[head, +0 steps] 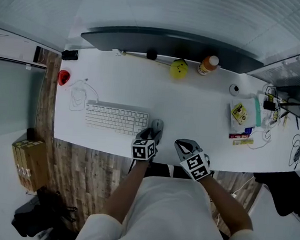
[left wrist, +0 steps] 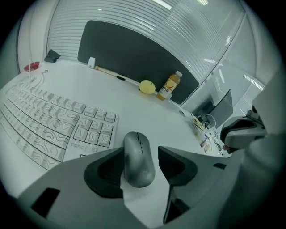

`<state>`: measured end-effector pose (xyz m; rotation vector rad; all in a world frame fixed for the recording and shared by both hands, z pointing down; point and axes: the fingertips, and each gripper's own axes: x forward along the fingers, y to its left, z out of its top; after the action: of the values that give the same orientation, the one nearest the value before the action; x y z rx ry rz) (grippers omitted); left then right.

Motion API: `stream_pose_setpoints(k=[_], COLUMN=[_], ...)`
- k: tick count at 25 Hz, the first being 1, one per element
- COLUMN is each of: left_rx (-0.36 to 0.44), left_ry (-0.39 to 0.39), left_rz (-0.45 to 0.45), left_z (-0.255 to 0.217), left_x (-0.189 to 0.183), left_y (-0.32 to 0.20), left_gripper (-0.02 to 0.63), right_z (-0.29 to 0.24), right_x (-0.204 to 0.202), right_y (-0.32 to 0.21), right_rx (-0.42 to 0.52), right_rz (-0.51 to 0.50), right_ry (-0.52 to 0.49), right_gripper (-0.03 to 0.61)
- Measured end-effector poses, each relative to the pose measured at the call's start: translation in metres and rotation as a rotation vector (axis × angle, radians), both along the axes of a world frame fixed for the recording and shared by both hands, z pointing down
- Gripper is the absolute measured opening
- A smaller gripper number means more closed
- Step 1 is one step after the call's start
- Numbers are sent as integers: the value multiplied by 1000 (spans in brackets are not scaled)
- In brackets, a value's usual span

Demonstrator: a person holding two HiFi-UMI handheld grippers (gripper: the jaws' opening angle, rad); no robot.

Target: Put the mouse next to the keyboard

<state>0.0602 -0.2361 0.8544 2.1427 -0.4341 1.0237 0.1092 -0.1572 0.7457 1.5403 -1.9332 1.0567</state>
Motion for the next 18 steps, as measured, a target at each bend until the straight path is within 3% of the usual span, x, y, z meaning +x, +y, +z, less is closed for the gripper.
stream_pose_setpoints(k=[10, 18], left_rx=[22, 70], left_ry=[66, 144], left_rz=[-8, 2], left_z=[-26, -71], left_x=[-4, -7], left_y=[-15, -31], left_gripper=[249, 157], right_z=[-10, -27], right_x=[1, 7], right_y=[-15, -22], right_rx=[17, 33], right_rz=[-2, 52], right_ry=[47, 74], right_gripper=[34, 33])
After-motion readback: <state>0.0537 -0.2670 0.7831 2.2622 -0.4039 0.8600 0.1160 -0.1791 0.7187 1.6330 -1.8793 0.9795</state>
